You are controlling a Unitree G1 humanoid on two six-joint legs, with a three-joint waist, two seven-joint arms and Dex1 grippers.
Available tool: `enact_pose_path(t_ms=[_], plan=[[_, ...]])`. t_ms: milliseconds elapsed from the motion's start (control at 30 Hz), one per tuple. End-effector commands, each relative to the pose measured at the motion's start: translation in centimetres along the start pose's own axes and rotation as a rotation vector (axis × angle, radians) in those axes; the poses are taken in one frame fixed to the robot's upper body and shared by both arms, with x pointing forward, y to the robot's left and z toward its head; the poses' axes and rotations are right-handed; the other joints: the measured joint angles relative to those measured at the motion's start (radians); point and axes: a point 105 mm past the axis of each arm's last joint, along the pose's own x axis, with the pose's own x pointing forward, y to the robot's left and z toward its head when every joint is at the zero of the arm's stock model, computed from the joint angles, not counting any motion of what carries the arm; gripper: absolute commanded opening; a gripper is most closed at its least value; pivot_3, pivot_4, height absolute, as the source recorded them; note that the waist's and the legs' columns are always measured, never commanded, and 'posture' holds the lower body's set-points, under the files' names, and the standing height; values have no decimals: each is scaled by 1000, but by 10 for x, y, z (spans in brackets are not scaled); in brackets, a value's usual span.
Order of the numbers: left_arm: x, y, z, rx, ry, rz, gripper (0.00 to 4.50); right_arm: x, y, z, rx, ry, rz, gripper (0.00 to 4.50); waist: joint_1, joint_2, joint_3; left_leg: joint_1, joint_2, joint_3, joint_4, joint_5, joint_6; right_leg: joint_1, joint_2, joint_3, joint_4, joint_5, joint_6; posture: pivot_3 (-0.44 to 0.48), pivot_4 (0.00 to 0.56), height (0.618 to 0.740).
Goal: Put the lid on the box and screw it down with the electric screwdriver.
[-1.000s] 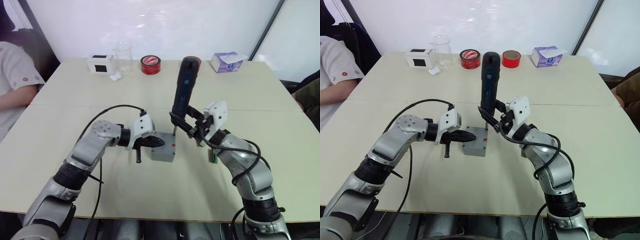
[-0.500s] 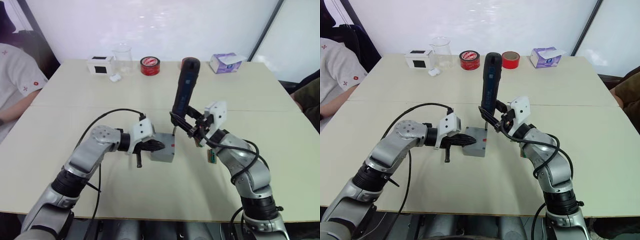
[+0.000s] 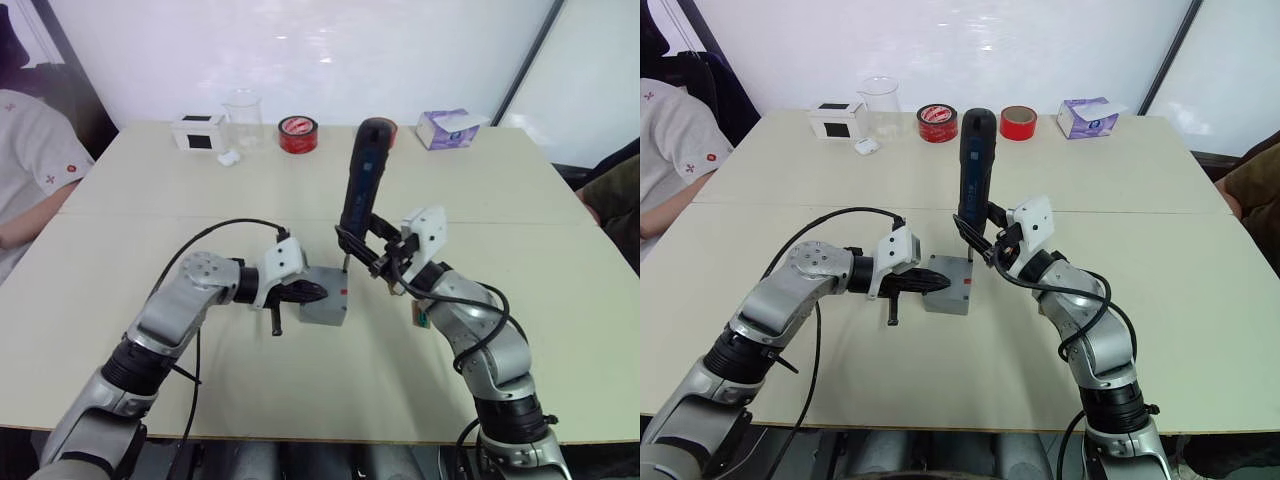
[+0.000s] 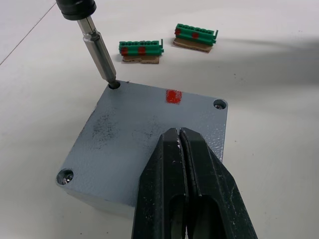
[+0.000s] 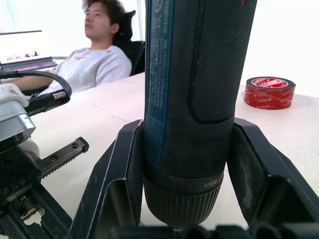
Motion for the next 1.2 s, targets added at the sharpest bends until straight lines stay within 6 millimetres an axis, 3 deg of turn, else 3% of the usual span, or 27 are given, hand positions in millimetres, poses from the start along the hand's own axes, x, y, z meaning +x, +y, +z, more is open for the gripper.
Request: enact_pose_path(t_ms=[33, 167, 500, 733, 900, 1100, 1200], plan=[[1, -4, -12, -23, 48, -16, 0, -8, 1, -50, 73, 163, -20, 1817, 0, -1, -1, 0, 0, 0, 0, 0, 0, 0, 0, 0, 0, 0, 0, 0, 150, 740], [-2, -4, -15, -28, 60, -18, 0, -8, 3, -58, 74, 176, -19, 1817, -1, -2, -4, 1, 0, 0, -1, 0, 0, 0, 0, 0, 0, -1, -2, 0, 150, 740], [-2, -5, -16, -35, 62, -12, 0, -8, 4, -55, 66, 161, -12, 1817, -2, -3, -6, 4, 2, 0, -2, 0, 0, 2, 0, 0, 0, -2, -4, 0, 150, 740], [1, -4, -15, -40, 56, -11, 0, -7, 0, -42, 41, 138, -13, 1817, -1, -3, -6, 4, 2, 0, -3, 0, 0, 1, -1, 0, 0, -3, -4, 0, 150, 740], [2, -4, -15, -43, 51, -11, 0, -6, -5, -29, 11, 113, -13, 1817, 0, -3, -6, 3, 2, 0, -3, 0, 0, 1, -2, 0, -2, -3, -4, 0, 150, 740], [6, -6, -15, -49, 40, -13, 0, -4, -11, 2, -28, 58, 8, 1817, 3, -2, -5, 1, 2, 0, -3, 0, 0, 1, -2, -1, -5, -3, -4, 0, 150, 740], [7, -6, -16, -52, 37, -13, 0, -4, -15, 37, -49, 2, 35, 1817, 3, 0, -4, -2, 1, 0, -3, 0, 0, 0, -4, -1, -8, -2, -5, 0, 150, 740]])
